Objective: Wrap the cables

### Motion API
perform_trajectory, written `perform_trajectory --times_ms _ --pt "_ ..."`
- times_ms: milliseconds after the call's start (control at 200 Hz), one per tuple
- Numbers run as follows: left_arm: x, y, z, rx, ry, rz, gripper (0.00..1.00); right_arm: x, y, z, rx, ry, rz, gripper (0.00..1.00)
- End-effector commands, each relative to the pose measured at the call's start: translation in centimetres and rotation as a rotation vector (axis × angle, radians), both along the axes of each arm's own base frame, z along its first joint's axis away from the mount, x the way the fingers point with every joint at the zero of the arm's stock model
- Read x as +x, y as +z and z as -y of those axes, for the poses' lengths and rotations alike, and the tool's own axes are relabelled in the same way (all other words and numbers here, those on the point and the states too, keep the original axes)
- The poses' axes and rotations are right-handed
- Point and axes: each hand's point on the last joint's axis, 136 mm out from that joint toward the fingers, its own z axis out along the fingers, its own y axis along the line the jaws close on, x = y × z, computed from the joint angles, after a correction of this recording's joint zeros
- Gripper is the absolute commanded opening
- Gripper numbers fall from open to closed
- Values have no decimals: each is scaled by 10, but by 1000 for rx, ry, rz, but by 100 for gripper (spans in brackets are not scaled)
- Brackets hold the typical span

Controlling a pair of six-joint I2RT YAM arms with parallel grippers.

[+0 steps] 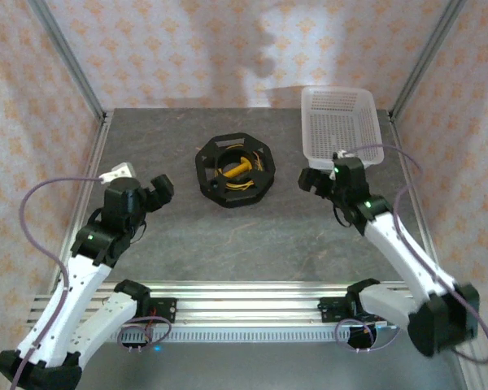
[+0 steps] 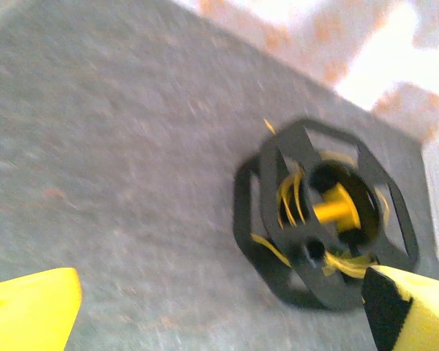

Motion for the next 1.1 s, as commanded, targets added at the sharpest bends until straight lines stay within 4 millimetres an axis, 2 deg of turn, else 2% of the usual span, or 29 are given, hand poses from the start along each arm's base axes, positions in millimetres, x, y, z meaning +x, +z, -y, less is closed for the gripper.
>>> perform_trajectory --times_ms 0,130,205,290,350,400,491,561,681,746,851,956,986,1041,1096 --pt "-15 1 -50 166 238 58 99 -17 14 41 -138 -106 182 99" --pt "-18 -8 -60 231 272 150 99 -44 19 83 -207 -270 369 100" --pt "-15 -20 -66 292 295 147 99 -53 14 99 -211 -340 445 100" --pt "-5 -32 -66 401 275 131 99 -60 -1 119 -229 -438 450 100" --pt "9 -42 -58 521 191 138 99 -60 -14 131 -253 -492 431 100" --pt "12 -51 -65 573 227 135 99 -59 -28 139 -284 -527 411 100" --pt "16 -73 -84 581 319 68 99 -54 -47 150 -303 -571 404 100" --pt "33 -94 -81 559 252 32 99 -51 -57 161 -303 -625 392 100" --pt "61 -119 -73 580 174 6 99 -34 -60 166 -306 -620 373 100" --pt "76 -125 -74 602 168 -32 99 -21 -64 168 -320 -608 343 100" --pt "101 -123 -77 615 189 -27 100 8 -68 162 -338 -557 327 100" --pt "118 -121 -78 613 205 27 99 39 -75 152 -332 -492 317 100" --pt "119 -129 -81 607 210 12 99 46 -78 150 -322 -489 317 100" --pt "123 -134 -81 606 197 7 99 55 -91 146 -325 -457 291 100" --pt "122 -137 -76 590 158 7 100 60 -101 132 -317 -369 305 99"
